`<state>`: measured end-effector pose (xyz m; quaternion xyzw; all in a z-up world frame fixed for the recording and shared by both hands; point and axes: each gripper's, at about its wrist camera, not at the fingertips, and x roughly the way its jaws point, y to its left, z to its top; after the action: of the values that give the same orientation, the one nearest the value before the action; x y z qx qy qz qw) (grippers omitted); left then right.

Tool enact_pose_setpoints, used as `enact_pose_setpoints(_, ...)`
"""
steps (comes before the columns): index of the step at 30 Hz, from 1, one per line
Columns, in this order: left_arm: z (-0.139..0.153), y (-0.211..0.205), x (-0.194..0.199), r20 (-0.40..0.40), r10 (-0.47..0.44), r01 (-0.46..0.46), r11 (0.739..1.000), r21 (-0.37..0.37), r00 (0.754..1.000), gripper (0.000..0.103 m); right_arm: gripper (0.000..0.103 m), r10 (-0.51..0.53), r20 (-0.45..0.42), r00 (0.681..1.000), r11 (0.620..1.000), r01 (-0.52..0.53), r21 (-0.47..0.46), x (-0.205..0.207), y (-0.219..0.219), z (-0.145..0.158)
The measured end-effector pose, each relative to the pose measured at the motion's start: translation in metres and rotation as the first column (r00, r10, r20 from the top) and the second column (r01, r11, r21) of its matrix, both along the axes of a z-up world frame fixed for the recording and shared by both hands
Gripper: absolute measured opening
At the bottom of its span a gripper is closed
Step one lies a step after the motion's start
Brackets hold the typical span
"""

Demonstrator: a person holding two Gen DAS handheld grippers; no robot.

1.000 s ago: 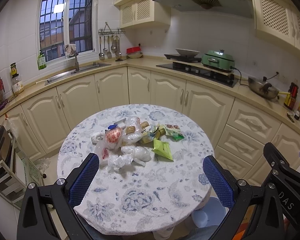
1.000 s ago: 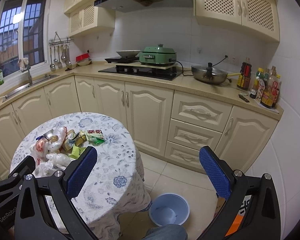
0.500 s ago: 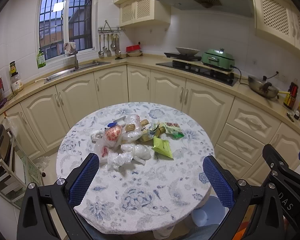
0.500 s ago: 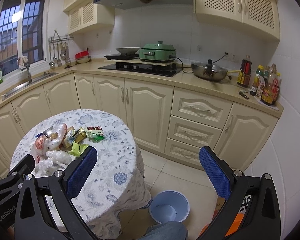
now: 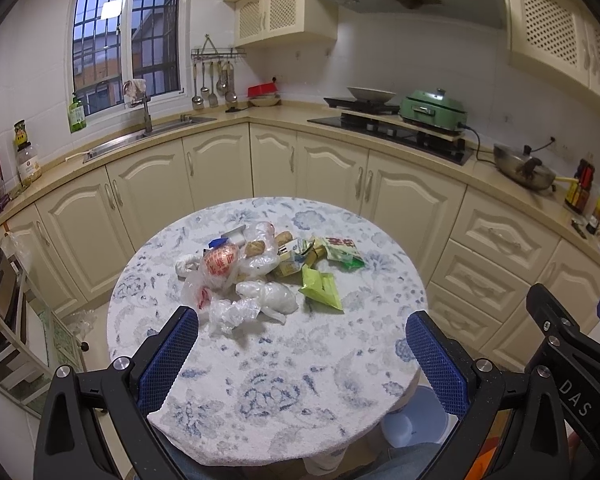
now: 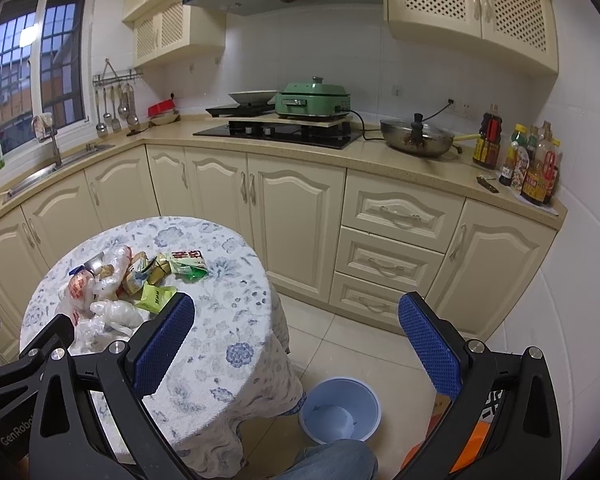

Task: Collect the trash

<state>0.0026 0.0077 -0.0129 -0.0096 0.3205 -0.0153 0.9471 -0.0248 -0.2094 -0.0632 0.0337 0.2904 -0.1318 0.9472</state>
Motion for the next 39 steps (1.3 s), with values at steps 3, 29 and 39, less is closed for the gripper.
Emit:
enact_pose_setpoints(3, -0.0001, 0.0003, 0.0014, -0.004, -0.001, 0.001, 1.000, -0.001, 1.000, 0.102, 0.103, 0.002, 0.000, 1.000, 1.000, -0.002, 0.001, 0.0000, -0.0003, -0.0002)
enact_pose_setpoints(29, -0.0039, 0.0045, 0.0052, -0.023, -0.007, 0.007, 1.000, -0.006, 1.000, 0.102, 0.103, 0.002, -0.013, 1.000, 1.000, -0.001, 0.005, -0.0004, -0.0041, -0.0046)
enact_pose_setpoints(39, -0.0048, 0.0077, 0.0041, -0.024, -0.019, 0.019, 1.000, -0.005, 1.000, 0.102, 0.103, -0.005, -0.028, 1.000, 1.000, 0.005, 0.010, -0.0059, -0.0034, -0.0063)
